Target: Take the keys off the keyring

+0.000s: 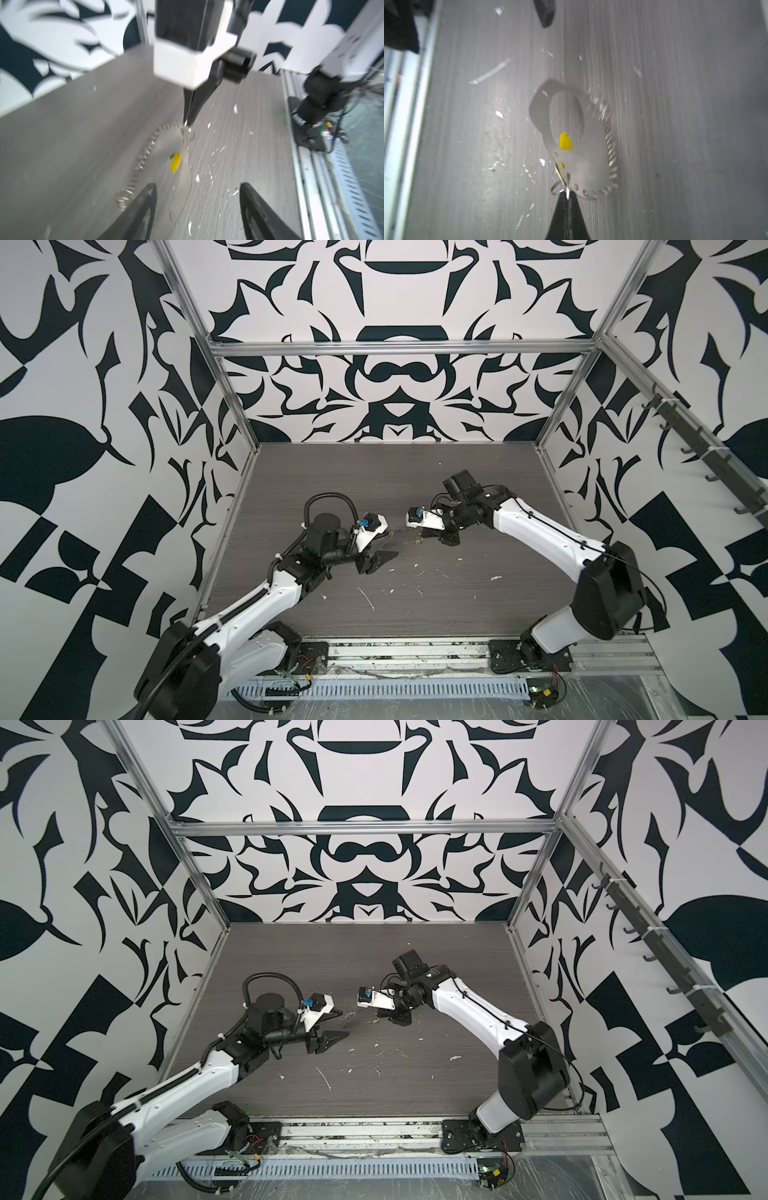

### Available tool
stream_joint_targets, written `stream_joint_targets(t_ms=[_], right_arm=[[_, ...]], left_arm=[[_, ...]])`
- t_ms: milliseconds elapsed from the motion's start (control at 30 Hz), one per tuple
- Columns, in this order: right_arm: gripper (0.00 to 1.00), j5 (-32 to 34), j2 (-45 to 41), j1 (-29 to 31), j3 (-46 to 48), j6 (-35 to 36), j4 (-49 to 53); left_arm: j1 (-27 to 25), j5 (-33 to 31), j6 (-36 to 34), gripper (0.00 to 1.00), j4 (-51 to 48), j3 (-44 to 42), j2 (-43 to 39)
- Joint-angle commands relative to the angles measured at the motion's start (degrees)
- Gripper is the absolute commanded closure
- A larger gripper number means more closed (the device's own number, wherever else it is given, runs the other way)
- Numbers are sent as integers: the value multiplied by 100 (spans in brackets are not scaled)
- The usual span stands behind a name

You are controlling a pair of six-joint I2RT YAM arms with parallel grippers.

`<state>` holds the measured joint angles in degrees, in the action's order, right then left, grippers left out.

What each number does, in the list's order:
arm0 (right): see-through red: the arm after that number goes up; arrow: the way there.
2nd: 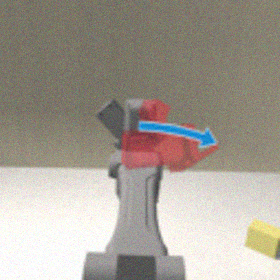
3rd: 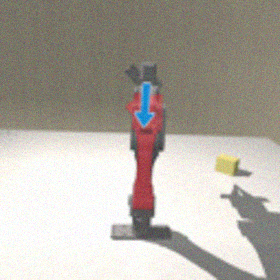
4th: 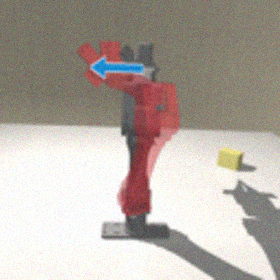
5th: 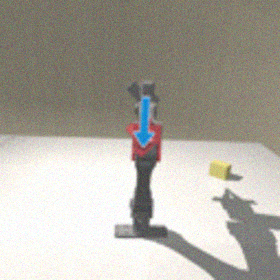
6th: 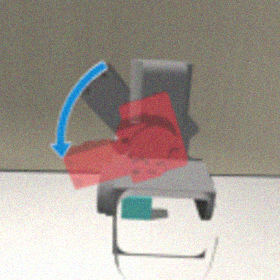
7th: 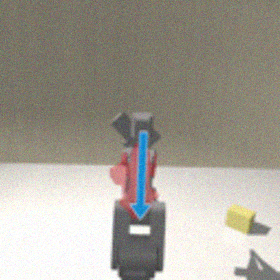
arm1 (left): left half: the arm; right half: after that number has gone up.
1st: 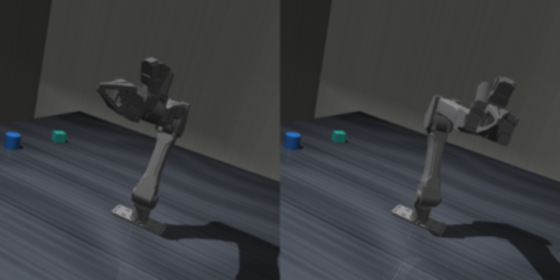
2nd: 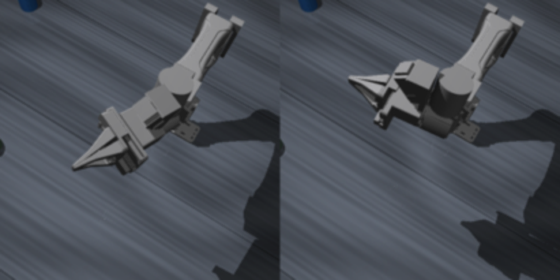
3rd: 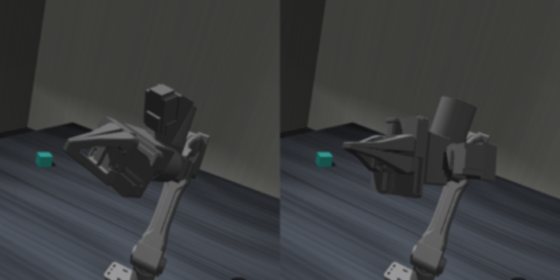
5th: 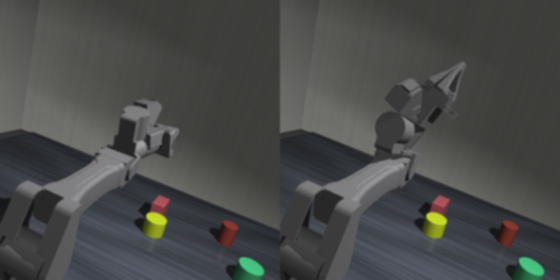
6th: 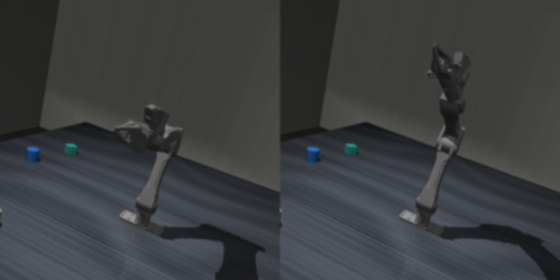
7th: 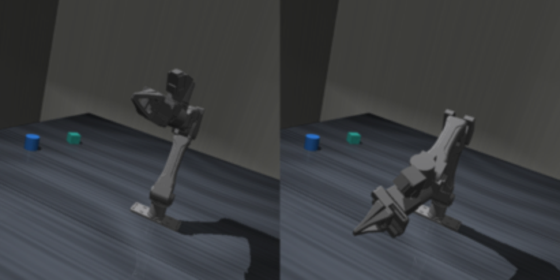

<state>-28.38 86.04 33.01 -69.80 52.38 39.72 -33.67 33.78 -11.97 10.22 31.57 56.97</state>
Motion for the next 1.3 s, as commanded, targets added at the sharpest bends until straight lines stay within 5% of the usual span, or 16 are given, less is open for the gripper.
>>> stream_joint_targets(t_ms=[0,333,900,1267], right_arm=[[100,-223,-521,266,-152,-398,526],[100,-506,-1404,823,-519,-1071,541],[100,-82,-1139,1365,-1239,-1344,399],[100,-63,-1266,1376,-1111,-1324,70]], left_arm=[[10,511,-440,40,-1172,279,-527],[10,1456,-385,64,-1317,945,-472],[-15,1613,-511,69,-720,1387,262],[-16,1447,-772,68,-1189,1360,-208]])
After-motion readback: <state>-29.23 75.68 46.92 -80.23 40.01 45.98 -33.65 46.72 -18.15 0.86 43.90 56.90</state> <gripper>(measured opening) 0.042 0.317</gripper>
